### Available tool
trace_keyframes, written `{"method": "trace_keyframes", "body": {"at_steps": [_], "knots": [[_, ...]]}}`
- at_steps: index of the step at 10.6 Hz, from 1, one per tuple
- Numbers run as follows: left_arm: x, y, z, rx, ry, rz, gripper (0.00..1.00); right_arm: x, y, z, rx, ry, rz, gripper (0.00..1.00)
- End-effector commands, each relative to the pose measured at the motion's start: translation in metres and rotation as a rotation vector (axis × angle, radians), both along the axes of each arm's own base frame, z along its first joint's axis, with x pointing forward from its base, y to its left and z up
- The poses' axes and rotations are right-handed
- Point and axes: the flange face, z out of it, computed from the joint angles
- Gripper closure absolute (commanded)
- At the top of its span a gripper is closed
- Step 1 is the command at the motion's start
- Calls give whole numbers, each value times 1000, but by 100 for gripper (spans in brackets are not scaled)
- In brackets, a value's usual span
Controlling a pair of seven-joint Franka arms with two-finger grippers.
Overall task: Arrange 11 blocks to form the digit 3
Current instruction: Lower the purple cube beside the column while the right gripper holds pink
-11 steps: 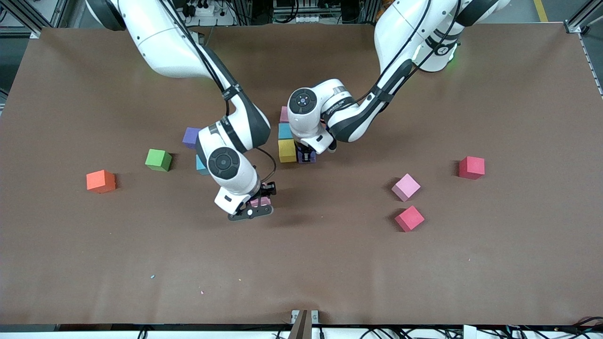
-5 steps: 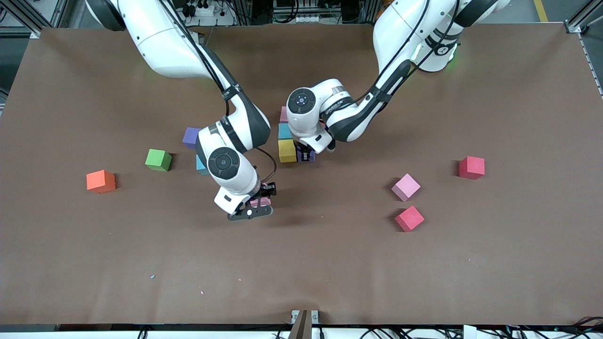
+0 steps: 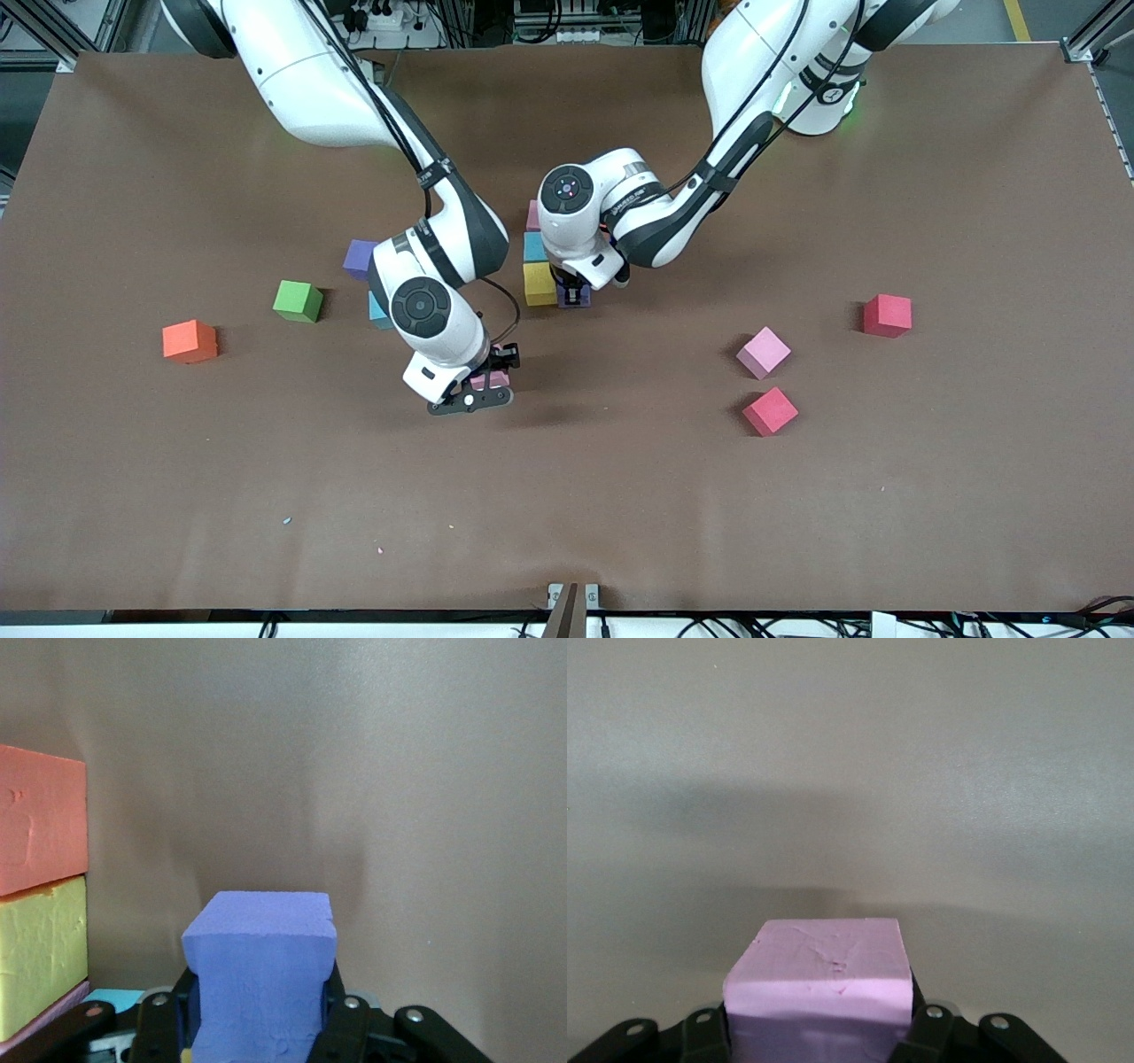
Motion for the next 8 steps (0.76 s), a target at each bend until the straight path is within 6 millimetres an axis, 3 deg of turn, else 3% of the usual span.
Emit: {"method": "trace_keyframes", "body": {"at_steps": [1,6,7,8], "knots": [[0,-6,0,8,-9,13,100,6,-3,5,12,9,-32,88],[-5,-9,-4,9,-6,5,100,0,6,1,8,13,-71,88],[-5,-9,-4,10,-7,2,82,1,5,1,9,13,-77,88],[-5,-9,-4,14,-15,-15,19,0,7,2,10,12,-74,88]]}}
